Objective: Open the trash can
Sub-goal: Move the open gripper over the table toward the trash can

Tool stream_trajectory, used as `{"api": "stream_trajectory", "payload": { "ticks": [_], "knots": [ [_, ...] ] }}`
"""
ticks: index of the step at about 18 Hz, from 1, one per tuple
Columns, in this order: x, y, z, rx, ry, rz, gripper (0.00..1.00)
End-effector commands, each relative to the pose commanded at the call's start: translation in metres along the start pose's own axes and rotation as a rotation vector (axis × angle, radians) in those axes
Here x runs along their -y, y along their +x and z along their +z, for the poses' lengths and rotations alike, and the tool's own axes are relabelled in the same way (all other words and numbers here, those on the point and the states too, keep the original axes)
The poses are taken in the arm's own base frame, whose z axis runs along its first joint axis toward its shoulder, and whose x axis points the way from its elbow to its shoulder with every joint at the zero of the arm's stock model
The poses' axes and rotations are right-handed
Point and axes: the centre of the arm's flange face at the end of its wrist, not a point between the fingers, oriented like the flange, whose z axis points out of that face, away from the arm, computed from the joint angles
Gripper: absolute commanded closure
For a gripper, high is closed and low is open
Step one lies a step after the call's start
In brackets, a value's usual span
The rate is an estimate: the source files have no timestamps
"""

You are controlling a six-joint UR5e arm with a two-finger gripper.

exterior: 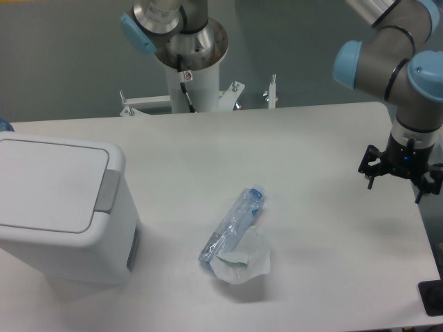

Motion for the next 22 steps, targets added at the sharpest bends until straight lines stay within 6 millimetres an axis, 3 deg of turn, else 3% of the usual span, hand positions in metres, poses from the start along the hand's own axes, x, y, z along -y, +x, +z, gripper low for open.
{"api": "stream_trajectory", "payload": {
  "ticks": [8,14,20,22],
  "knots": [
    [0.009,0.005,-0.008,0.002,0.024,0.011,0.0],
    [0.021,0.024,-0.043,-0.066,0.077,-0.127,0.0],
    [0.093,0.067,-0.056,-0.116,0.114,-0.245,0.0],
    [0.106,0.081,-0.051,-0.153,0.109,-0.3,0.0]
  ]
}}
